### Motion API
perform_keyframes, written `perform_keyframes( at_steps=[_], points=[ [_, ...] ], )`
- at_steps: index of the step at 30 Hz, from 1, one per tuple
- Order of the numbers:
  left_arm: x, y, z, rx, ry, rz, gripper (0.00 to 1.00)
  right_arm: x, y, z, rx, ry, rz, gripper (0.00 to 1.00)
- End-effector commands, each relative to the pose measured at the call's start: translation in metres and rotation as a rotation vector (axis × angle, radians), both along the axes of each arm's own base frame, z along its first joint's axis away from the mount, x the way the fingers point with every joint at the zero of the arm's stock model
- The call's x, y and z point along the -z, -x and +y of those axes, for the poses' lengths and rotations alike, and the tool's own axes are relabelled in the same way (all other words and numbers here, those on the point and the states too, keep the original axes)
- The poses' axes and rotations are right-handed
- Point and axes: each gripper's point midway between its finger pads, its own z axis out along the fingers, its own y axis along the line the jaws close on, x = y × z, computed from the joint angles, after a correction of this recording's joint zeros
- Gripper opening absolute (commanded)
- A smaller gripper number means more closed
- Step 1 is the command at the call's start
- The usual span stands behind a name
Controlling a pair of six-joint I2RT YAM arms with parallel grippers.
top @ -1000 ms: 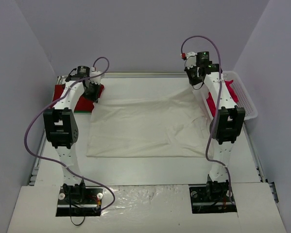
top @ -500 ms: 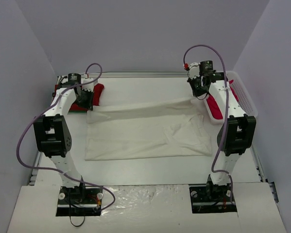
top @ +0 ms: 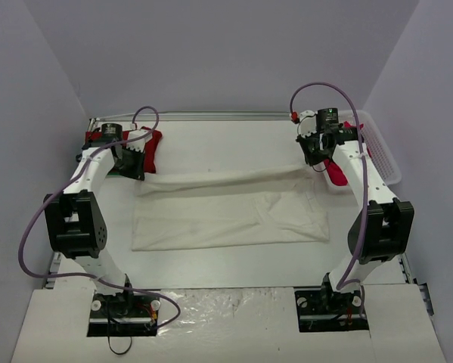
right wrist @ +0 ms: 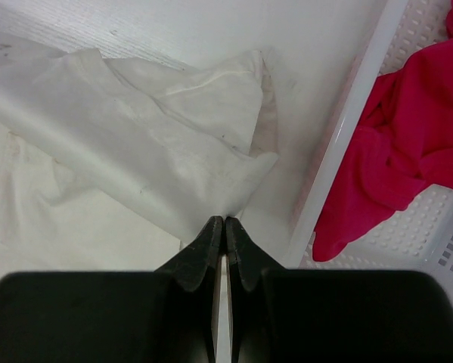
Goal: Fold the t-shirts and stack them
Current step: Fold the other side of the tshirt into a rectangle
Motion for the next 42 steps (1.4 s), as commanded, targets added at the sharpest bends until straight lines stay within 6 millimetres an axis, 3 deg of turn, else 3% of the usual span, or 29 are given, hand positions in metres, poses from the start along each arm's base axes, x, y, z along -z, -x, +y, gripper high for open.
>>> perform_keyframes(
  at_steps=[1,10,20,32,42],
  points=[
    [-0.025,0.005,0.000,0.027,0.003,-0.094,0.02,-0.010,0.012,-0.008,0.018,0.007,-0.013,0.00],
    [-0.015,0.014,0.002,0.013,-0.010,-0.088,0.03,0.010,0.020,-0.005,0.008,-0.001,0.040,0.00],
    [-0.026,0.044,-0.002,0.139,-0.032,-0.099,0.02,0.013,0.037,-0.009,0.014,0.013,0.057,0.00],
    [0.007,0.082,-0.006,0.277,-0.056,0.020,0.03,0.043,0.068,-0.011,-0.031,0.041,0.170,0.00],
    [0.039,0.098,-0.010,0.322,-0.092,0.088,0.05,0.079,0.092,-0.012,-0.086,0.090,0.315,0.00]
  ],
)
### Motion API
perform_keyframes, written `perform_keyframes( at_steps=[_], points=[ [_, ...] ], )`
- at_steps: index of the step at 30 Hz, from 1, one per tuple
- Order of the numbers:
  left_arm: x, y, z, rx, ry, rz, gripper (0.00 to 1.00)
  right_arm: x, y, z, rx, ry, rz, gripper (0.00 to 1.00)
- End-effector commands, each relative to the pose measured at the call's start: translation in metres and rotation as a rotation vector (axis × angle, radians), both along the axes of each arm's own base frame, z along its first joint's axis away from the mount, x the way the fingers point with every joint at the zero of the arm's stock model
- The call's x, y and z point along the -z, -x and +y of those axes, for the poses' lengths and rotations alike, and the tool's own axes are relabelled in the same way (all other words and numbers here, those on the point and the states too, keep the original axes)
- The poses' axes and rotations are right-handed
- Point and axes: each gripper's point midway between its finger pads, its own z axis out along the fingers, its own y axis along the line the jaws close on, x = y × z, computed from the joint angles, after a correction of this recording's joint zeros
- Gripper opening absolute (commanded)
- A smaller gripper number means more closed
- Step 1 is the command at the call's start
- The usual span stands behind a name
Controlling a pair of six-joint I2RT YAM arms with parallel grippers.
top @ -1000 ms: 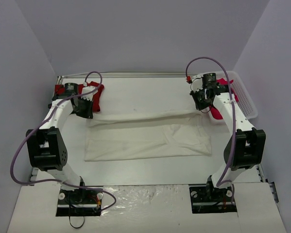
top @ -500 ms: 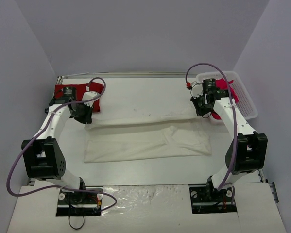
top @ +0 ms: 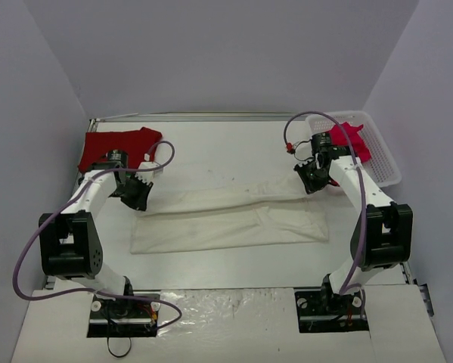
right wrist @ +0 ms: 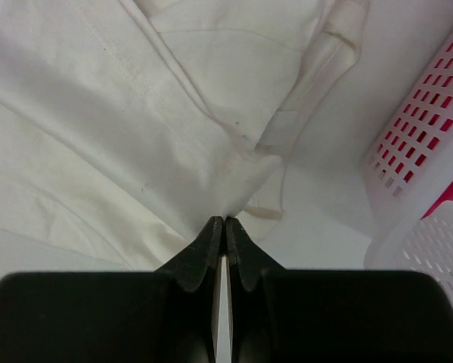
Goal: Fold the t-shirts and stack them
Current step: Fold the other side of the tshirt into a rectangle
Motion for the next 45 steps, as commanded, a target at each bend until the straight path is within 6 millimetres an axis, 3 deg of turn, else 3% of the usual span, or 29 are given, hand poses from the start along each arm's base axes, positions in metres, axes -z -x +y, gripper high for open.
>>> perform_keyframes(
  at_steps=[1,4,11,12,14,17,19,20,22,30,35,45],
  points=[
    [0.006,0.006,0.002,0.043,-0.044,0.005,0.07,0.017,0.020,-0.005,-0.029,0.045,0.098,0.00],
    [0.016,0.014,-0.012,0.107,-0.067,0.029,0.10,0.030,0.027,-0.003,-0.038,0.053,0.150,0.00],
    [0.042,0.019,-0.023,0.131,-0.131,0.051,0.19,0.064,0.036,0.008,-0.061,0.042,0.261,0.00],
    [0.044,0.019,-0.023,0.133,-0.137,0.059,0.19,0.066,0.035,0.008,-0.057,0.046,0.264,0.02],
    [0.046,0.020,-0.021,0.130,-0.154,0.059,0.22,0.069,0.035,0.007,-0.051,0.052,0.271,0.14],
    [0.043,0.023,-0.018,0.130,-0.170,0.053,0.25,0.064,0.035,0.009,-0.050,0.045,0.260,0.31],
    [0.037,0.023,-0.015,0.138,-0.185,0.041,0.25,0.056,0.037,0.009,-0.056,0.046,0.255,0.34],
    [0.035,0.025,-0.010,0.134,-0.212,0.044,0.25,0.051,0.034,0.009,-0.057,0.046,0.240,0.43],
    [0.030,0.026,-0.006,0.142,-0.234,0.026,0.25,0.040,0.035,0.009,-0.062,0.048,0.224,0.48],
    [0.020,0.028,0.000,0.121,-0.258,0.016,0.28,0.012,0.027,0.009,-0.067,0.045,0.148,0.59],
    [0.014,0.035,0.000,0.134,-0.256,0.024,0.29,0.011,0.025,0.013,-0.079,0.023,0.143,0.65],
    [0.013,0.045,0.009,0.128,-0.295,0.031,0.28,0.017,0.011,0.019,-0.086,-0.007,0.137,0.65]
  ],
)
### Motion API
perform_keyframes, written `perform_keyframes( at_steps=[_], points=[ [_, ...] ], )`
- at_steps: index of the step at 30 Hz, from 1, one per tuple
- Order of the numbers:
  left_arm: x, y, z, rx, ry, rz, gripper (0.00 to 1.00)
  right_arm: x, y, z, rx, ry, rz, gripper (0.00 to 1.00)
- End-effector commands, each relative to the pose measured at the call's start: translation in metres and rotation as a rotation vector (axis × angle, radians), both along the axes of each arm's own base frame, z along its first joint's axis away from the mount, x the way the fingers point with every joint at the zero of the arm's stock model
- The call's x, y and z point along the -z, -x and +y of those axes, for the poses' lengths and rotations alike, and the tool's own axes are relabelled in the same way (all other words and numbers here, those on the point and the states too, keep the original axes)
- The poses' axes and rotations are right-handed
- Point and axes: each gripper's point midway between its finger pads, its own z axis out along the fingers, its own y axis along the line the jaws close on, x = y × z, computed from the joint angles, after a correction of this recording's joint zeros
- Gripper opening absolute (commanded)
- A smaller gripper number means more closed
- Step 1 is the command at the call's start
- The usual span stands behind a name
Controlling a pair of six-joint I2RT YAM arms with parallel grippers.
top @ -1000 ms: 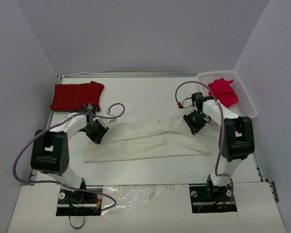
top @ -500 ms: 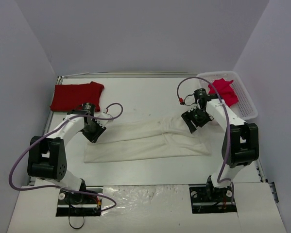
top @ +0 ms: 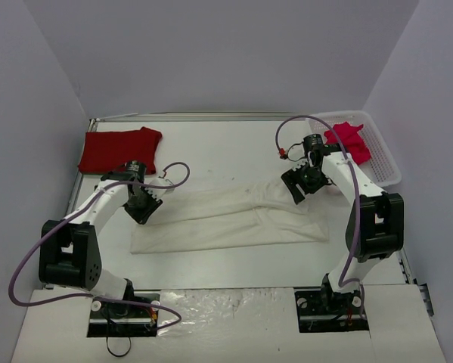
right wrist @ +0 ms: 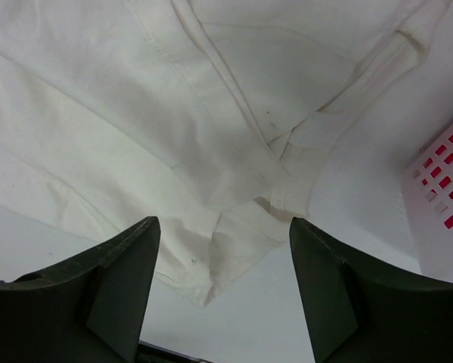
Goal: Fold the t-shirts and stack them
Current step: Fold the other side of the tshirt into a rectangle
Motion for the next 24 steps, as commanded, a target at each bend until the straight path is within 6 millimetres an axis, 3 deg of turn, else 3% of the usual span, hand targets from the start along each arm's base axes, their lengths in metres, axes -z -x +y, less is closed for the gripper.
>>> perform_keyframes(
  at_steps=[1,11,16,19,20,21,24],
  points=[
    [-0.008,0.007,0.005,0.009,-0.019,-0.003,0.26,-0.004,-0.003,0.007,-0.014,-0.029,0.007,0.65],
    [0.011,0.005,0.007,-0.004,-0.033,0.010,0.38,0.006,-0.001,0.014,-0.017,-0.072,0.008,0.65],
    [0.017,-0.001,0.012,-0.022,-0.051,0.004,0.38,0.014,0.003,0.016,-0.017,-0.079,0.022,0.65],
    [0.018,-0.002,0.012,-0.022,-0.049,0.006,0.24,0.017,0.004,0.015,-0.015,-0.079,0.028,0.64],
    [0.018,-0.002,0.011,-0.020,-0.047,0.006,0.09,0.019,0.005,0.015,-0.015,-0.078,0.033,0.64],
    [0.017,-0.002,0.011,-0.019,-0.044,0.006,0.03,0.020,0.005,0.015,-0.012,-0.077,0.036,0.64],
    [0.016,-0.001,0.011,-0.014,-0.042,0.004,0.02,0.023,0.007,0.014,-0.009,-0.070,0.041,0.63]
  ],
)
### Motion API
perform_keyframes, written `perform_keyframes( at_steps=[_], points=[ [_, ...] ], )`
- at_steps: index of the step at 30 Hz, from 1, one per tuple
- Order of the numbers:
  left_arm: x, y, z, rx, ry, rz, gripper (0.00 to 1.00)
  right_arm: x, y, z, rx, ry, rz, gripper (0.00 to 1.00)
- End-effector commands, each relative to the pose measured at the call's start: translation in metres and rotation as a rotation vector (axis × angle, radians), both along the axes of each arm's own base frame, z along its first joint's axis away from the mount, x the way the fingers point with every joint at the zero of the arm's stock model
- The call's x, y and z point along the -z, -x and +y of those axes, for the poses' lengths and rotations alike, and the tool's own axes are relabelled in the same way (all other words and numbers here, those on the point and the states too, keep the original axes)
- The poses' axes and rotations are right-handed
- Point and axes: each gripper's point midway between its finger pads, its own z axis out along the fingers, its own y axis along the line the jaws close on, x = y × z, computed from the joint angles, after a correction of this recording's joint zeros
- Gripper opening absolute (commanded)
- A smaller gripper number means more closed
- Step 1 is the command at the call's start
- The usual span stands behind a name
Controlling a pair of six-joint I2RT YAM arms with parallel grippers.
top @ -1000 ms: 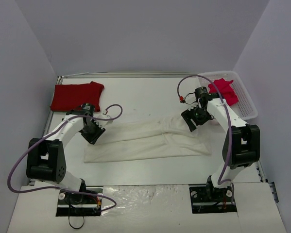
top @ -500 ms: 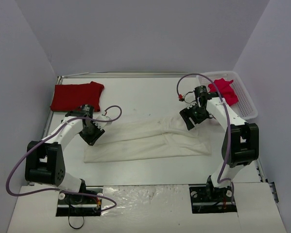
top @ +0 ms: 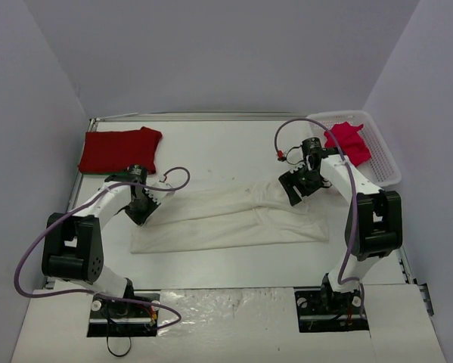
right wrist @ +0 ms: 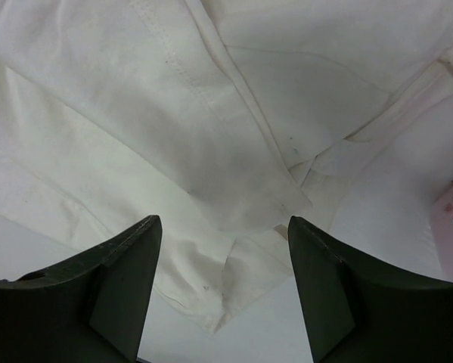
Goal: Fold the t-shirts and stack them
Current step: Fold the other side of the tshirt into a rectangle
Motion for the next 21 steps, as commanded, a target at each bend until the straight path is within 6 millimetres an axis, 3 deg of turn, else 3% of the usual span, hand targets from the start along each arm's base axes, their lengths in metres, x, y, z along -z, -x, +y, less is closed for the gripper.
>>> perform_keyframes(
  at_steps=[1,12,16,18,19,21],
  points=[
    [-0.007,-0.001,0.003,0.001,-0.005,-0.021,0.02,0.009,0.009,0.001,0.004,0.001,0.046,0.63],
    [-0.041,0.000,0.015,0.055,-0.051,-0.182,0.02,0.012,0.008,-0.004,0.020,0.018,0.050,0.64],
    [-0.037,0.009,0.021,0.093,-0.089,-0.161,0.03,0.014,0.009,-0.004,0.023,0.016,0.058,0.64],
    [-0.030,0.014,0.023,0.116,-0.106,-0.137,0.09,0.014,0.010,-0.002,0.025,0.009,0.059,0.65],
    [-0.024,0.018,0.027,0.125,-0.125,-0.122,0.19,0.014,0.010,-0.002,0.026,0.007,0.057,0.65],
    [-0.015,0.021,0.029,0.136,-0.143,-0.103,0.20,0.015,0.011,-0.002,0.026,0.007,0.061,0.65]
  ],
)
